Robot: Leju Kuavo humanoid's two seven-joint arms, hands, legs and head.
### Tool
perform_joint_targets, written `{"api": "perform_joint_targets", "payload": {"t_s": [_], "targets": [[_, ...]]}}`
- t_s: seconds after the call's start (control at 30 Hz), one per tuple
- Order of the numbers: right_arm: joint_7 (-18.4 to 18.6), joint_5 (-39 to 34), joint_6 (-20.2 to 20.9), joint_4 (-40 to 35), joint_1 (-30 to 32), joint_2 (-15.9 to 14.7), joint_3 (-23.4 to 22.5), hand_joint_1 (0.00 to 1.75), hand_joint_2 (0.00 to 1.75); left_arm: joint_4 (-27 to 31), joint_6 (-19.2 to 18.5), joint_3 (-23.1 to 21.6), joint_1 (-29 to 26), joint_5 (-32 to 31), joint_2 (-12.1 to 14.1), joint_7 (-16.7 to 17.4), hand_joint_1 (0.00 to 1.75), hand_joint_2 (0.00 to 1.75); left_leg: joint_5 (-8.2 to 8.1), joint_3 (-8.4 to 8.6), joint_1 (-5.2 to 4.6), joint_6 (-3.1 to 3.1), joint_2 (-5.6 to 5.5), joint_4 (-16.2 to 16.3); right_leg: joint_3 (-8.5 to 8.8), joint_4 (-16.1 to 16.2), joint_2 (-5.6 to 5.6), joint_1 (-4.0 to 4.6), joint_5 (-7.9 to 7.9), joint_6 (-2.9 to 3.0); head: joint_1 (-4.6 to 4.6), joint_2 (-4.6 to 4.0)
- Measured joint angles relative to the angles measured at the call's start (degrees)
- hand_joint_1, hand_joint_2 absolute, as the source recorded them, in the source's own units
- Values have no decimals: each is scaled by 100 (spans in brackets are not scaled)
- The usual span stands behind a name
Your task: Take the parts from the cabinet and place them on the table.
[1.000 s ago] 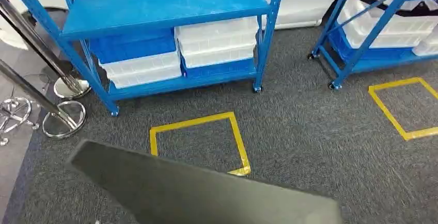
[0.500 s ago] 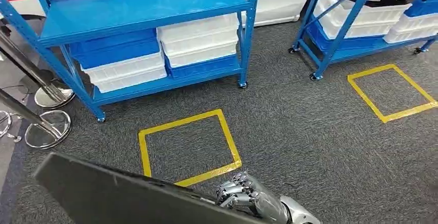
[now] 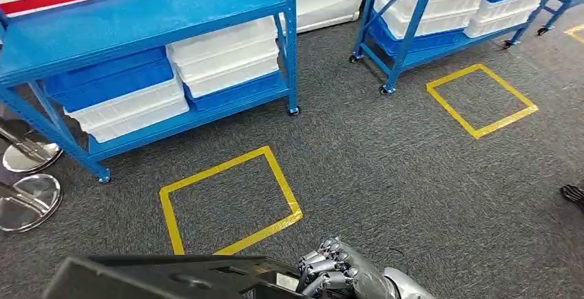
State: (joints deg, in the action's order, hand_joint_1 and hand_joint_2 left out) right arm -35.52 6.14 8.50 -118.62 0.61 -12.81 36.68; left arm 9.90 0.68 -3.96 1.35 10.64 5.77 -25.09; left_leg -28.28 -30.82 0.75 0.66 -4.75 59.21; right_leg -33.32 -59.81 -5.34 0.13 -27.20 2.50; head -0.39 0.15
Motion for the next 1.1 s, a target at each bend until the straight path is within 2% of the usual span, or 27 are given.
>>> {"api": "perform_joint_targets", "payload": {"t_s": [0.1, 0.13, 0.17, 0.2, 0.23, 0.27, 0.3, 0.33, 0.37, 0.4, 0.43, 0.47, 0.5, 0.53, 0.57, 0.67, 0.7, 0.73, 0.77, 0.83, 0.87, 0.9, 0.97, 1.0, 1.03, 1.07, 1.1], "targets": [[2, 0, 5, 0, -8, -2, 0, 175, 175, 0, 2, 2, -3, 2, -2, -2, 0, 175, 10, 1, 4, 1, -2, -24, -8, -10, -13, 8, 1, -6, 0, -2], [31, 2, 36, 0, -43, -13, 0, 175, 175, 2, 22, 11, 2, 11, -15, -22, 0, 175, -10, 55, -15, -17, 55, -139, -74, -23, -107, -41, 30, -54, -2, 0], [46, 4, 40, 0, -56, -13, 0, 175, 175, 2, 30, 15, 8, 17, -15, -26, 0, 175, -17, 43, -18, -18, 70, -147, -88, -23, -119, -50, 39, -67, -2, 0], [207, 111, 51, 7, -280, -4, 48, 175, 175, 2, -96, 94, 37, 133, -11, -28, 0, 175, 98, 88, 33, 22, 343, -313, -171, -91, 124, -13, 4, -194, 2, 0], [238, 125, 24, 13, -395, -4, 83, 175, 175, 2, -98, 110, 36, 142, -15, -37, 0, 175, 112, 83, 33, 68, 409, -328, -297, -352, 372, -13, -214, -211, 0, 0], [240, 133, -4, 28, -468, 4, 120, 175, 175, 2, -96, 123, 26, 147, -15, -37, 0, 175, 112, 70, 25, 71, 482, -326, -496, -775, 461, -38, -462, -237, 2, 0], [249, 142, -8, 35, -494, 4, 144, 175, 175, 2, -92, 138, 12, 147, -18, -37, 0, 175, 108, 61, 24, 76, 566, -320, -703, -1235, 480, -61, -671, -262, 0, 0], [251, 144, -8, 48, -501, 4, 164, 175, 175, 2, -87, 151, 5, 149, -24, -37, 0, 175, 106, 54, 25, 77, 639, -314, -861, -1577, 482, -85, -779, -291, 2, 0], [258, 144, -8, 59, -511, 4, 184, 175, 175, 2, -83, 160, 6, 153, -26, -37, 0, 175, 102, 51, 28, 72, 708, -307, -905, -1684, 491, -112, -743, -318, 0, 0], [258, 144, -8, 70, -530, 4, 203, 175, 175, 2, -83, 173, 11, 155, -40, -37, 0, 175, 93, 53, 32, 60, 774, -296, -808, -1508, 513, -141, -578, -343, 0, 0], [258, 144, -8, 72, -546, 4, 214, 175, 175, 2, -81, 188, 19, 155, -53, -37, 0, 175, 75, 58, 39, 37, 841, -275, -583, -1104, 553, -161, -336, -358, 2, 0], [258, 144, -8, 72, -564, 4, 219, 175, 175, 2, -81, 193, 27, 155, -59, -37, 0, 175, 42, 65, 52, -1, 897, -242, -266, -531, 644, -169, -70, -366, 0, 0], [256, 144, -8, 72, -580, 4, 229, 175, 175, 2, -81, 193, 27, 155, -61, -37, 0, 175, 6, 71, 49, -51, 944, -200, -67, -102, 859, -160, -24, -361, 2, 0], [256, 144, -8, 77, -600, 4, 241, 175, 175, 2, -76, 199, 26, 160, -57, -37, 0, 175, -24, 52, -3, -95, 977, -159, -45, -56, 1000, -65, -90, -314, 2, 0], [251, 144, -13, 77, -603, 7, 249, 175, 175, 2, -70, 201, 20, 160, -61, -39, 0, 175, -25, 50, -4, -123, 1017, -163, -79, -81, 878, -97, -76, -236, -2, 0], [245, 79, -76, 74, -605, 4, 288, 175, 175, 2, -87, 201, 61, 147, -68, -59, 0, 175, -43, 85, 10, -198, 1167, -165, -123, -59, 710, -82, -47, -133, -2, 0], [238, 61, -107, 74, -606, 7, 297, 175, 175, 2, -112, 206, 69, 147, -70, -70, 0, 175, -145, 60, 38, -236, 936, -95, -116, -37, 668, -100, -23, -89, 0, 0], [234, 53, -122, 74, -631, 7, 310, 175, 175, 2, -114, 212, 65, 142, -70, -79, 0, 175, -325, -31, 51, -236, 721, 119, -121, -31, 622, -101, -12, -56, 0, 0], [223, 46, -159, 74, -650, 7, 328, 175, 175, 2, -131, 214, 52, 134, -70, -79, 0, 175, -573, -213, 51, -234, 605, 536, -136, -32, 568, -96, -3, -31, 0, 0], [199, 46, -238, 66, -636, 9, 334, 175, 175, 2, -113, 219, 26, 118, -70, -42, 0, 175, -928, -624, 44, -235, 523, 1426, -155, -36, 429, -68, 8, -7, 0, 0], [195, 50, -260, 61, -628, 9, 334, 175, 175, 2, -87, 221, 14, 105, -70, -18, 0, 175, -921, -724, 43, -224, 522, 1618, -160, -44, 349, -49, 12, -1, 0, 0], [195, 57, -275, 57, -623, 9, 337, 175, 175, 2, -68, 221, 8, 90, -70, 4, 0, 175, -782, -687, 41, -200, 516, 1527, -158, -52, 274, -38, 12, -1, 0, 0], [195, 63, -286, 44, -623, 11, 345, 175, 175, 2, 37, 223, 15, 72, -70, 76, 0, 175, -247, -314, 30, -123, 437, 691, -145, -65, 112, -22, 12, -1, 0, 0], [197, 63, -286, 44, -623, 22, 350, 175, 175, 2, 90, 223, 17, 57, -70, 118, 0, 175, -13, -99, 18, -72, 275, 215, -134, -66, 47, -18, 14, -4, 0, 0], [197, 52, -284, 48, -628, 31, 356, 175, 175, 2, 129, 228, 10, 37, -41, 160, 0, 175, -88, -11, 29, -32, 17, 42, -150, -65, 3, -17, 31, -32, 2, 0], [195, 20, -277, 48, -637, 41, 374, 175, 175, 2, 157, 228, 2, 22, -53, 188, 0, 175, -62, 26, 18, -48, 42, -80, -185, -84, -87, -33, 46, -57, -2, 0], [195, -2, -279, 48, -634, 66, 383, 175, 175, 2, 175, 228, 27, 15, -50, 206, 0, 175, -92, 44, -2, -46, 88, -102, -223, -81, -122, -59, 72, -99, 0, 0]]}}
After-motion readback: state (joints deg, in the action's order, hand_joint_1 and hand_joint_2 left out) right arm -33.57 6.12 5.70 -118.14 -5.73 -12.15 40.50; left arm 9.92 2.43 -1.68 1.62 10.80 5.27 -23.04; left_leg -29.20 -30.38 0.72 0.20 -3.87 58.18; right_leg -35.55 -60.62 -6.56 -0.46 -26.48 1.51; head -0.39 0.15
